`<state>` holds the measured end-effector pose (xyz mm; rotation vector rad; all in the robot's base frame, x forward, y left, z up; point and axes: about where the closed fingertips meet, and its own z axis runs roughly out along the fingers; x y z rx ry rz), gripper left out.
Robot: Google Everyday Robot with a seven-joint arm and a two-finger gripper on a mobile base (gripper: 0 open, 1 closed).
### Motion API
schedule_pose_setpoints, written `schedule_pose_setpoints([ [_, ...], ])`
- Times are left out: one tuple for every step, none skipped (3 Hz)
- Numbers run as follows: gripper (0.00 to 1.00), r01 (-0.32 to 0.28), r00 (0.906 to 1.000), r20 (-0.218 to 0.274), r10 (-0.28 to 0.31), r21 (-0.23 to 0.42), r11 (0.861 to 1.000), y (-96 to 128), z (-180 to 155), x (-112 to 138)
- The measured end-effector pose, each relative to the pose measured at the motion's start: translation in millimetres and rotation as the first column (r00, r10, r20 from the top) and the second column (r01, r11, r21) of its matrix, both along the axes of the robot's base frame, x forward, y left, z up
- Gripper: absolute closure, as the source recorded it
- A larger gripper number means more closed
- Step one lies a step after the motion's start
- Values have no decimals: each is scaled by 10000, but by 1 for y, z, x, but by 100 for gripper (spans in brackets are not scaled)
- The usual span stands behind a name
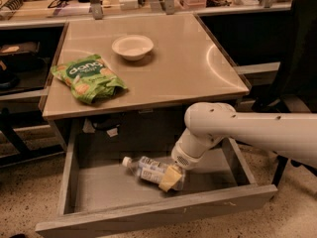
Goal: Place blue plastic bottle into top drawer
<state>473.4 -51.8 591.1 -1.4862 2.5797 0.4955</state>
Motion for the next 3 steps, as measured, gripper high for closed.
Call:
schedule_pose_setpoints([
  [35, 0, 10000, 0, 0, 0, 10000, 0, 0, 0],
  [11, -1, 10000, -1, 1, 0, 10000, 0, 0, 0],
  [0, -1, 10000, -1, 1, 0, 10000, 0, 0, 0],
])
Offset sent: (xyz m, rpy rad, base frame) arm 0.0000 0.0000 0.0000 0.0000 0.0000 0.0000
